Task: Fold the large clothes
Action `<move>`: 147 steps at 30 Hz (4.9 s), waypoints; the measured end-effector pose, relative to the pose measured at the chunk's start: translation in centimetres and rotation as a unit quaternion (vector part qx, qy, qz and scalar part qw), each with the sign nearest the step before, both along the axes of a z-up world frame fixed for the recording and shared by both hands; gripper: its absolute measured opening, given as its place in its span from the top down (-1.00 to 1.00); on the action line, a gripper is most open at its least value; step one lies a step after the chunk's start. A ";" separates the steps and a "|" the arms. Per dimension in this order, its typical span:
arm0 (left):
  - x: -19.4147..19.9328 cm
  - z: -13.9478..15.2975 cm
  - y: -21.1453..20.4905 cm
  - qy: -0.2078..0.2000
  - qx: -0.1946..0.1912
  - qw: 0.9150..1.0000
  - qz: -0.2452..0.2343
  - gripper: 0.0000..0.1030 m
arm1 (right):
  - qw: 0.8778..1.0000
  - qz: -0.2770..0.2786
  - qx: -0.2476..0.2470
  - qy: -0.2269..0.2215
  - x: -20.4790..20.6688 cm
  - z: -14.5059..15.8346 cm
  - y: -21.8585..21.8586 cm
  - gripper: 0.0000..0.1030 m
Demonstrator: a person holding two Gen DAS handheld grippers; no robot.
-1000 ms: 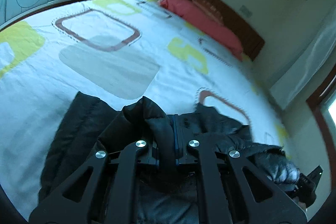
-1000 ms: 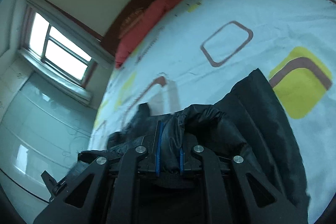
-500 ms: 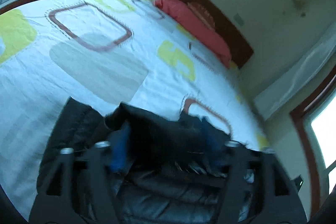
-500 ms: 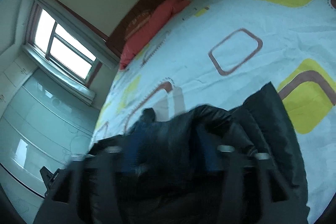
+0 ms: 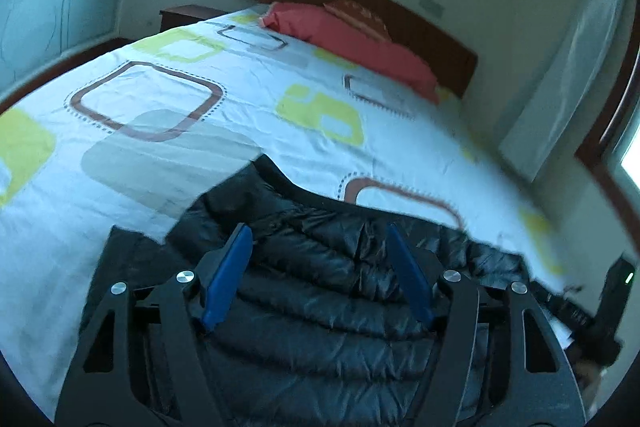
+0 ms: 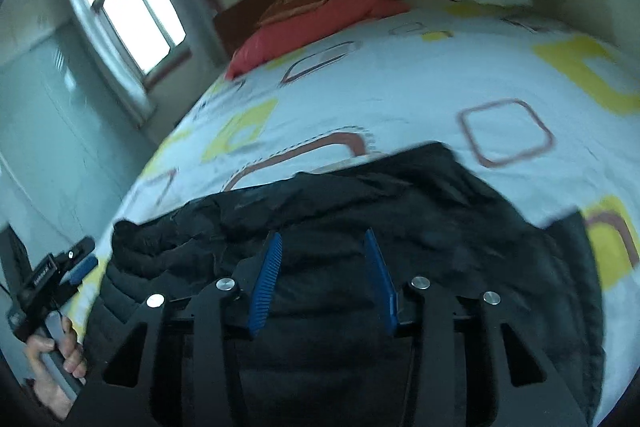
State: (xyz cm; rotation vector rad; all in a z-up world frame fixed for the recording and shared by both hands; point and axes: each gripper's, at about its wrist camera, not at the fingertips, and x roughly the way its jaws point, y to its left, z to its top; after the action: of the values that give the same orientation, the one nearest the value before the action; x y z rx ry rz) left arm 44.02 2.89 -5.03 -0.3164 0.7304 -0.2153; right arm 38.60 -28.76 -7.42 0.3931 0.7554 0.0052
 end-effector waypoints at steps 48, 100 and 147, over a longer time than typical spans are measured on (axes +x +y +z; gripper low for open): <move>-11.6 -3.9 11.9 0.117 -0.079 0.980 0.136 -0.42 | 0.985 -0.155 -0.044 0.061 -16.9 -0.3 -9.5 -0.16; -34.1 -6.8 15.2 0.115 -0.233 0.951 0.169 0.49 | 0.954 -0.164 0.249 0.011 -36.2 -6.8 -7.2 0.53; -37.7 2.0 13.8 0.016 0.091 0.985 0.145 -0.09 | 0.984 -0.173 -0.010 0.040 -36.6 0.1 -5.9 0.16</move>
State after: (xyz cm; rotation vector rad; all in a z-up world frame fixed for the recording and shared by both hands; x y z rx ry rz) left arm 6.30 16.72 -3.00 -0.2495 0.7208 0.1329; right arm 2.02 -34.63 -7.36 0.5028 0.7582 -0.3458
